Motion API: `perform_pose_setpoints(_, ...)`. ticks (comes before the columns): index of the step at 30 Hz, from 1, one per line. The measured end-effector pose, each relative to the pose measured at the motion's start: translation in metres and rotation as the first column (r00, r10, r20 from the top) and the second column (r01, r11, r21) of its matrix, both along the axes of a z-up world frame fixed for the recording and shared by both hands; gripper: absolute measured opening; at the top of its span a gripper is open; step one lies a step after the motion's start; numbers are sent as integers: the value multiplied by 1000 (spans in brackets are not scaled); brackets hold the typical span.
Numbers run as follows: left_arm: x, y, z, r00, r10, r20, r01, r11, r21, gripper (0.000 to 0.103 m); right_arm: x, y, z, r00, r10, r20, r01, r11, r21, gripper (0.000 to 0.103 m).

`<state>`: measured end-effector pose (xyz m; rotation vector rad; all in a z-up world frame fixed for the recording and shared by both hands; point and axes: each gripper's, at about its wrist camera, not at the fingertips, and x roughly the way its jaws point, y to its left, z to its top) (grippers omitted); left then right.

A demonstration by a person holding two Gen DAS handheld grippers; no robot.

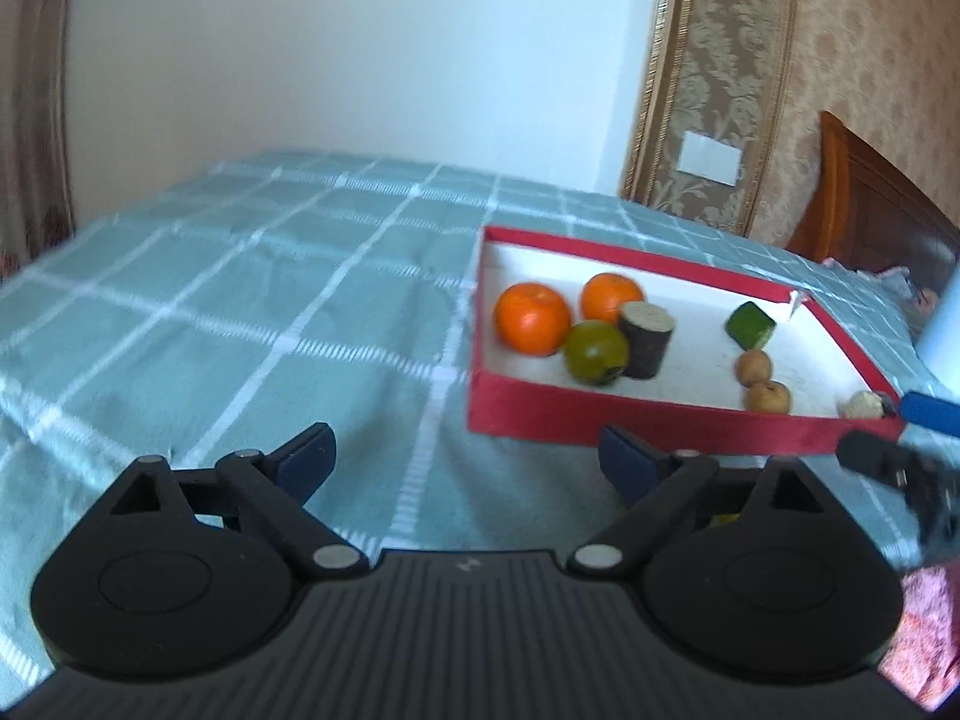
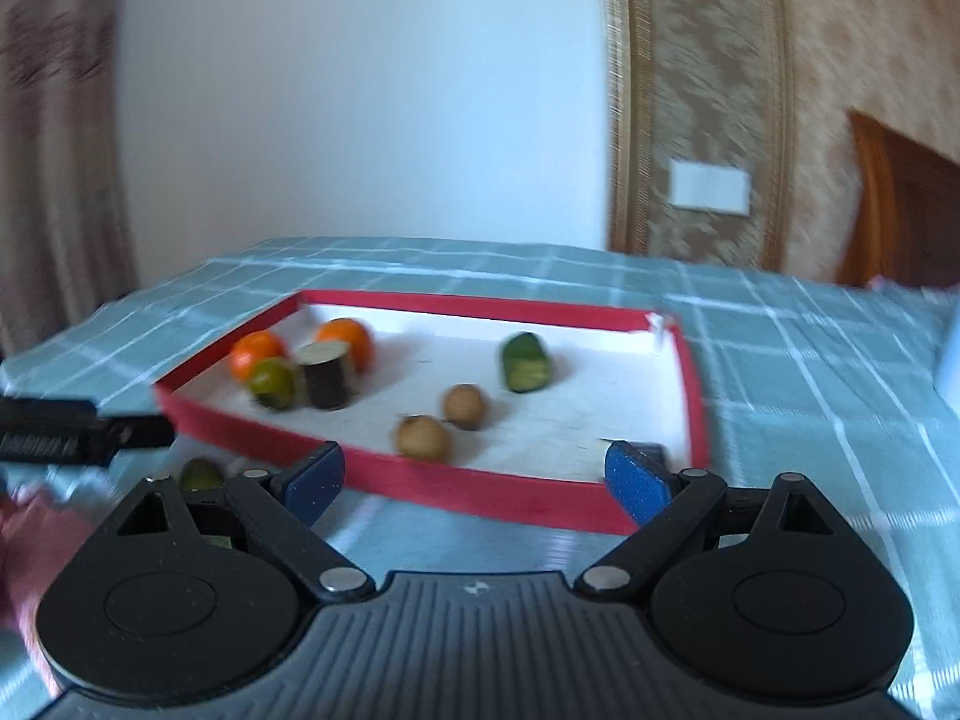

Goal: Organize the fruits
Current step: 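Move the right gripper to the other green tomato and grasp it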

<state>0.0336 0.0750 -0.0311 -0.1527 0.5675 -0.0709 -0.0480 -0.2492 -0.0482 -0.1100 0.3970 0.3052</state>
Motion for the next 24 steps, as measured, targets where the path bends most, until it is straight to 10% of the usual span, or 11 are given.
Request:
perform_pose_setpoints(13, 8, -4, -4, 998, -5, -56, 6, 1000, 21, 103, -25, 39, -7, 979, 201, 13, -199, 976, -90, 93)
perform_pose_setpoints(24, 6, 7, -4, 999, -11, -36, 9, 999, -53, 103, -2, 53, -17, 970, 190, -151, -203, 976, -76, 63)
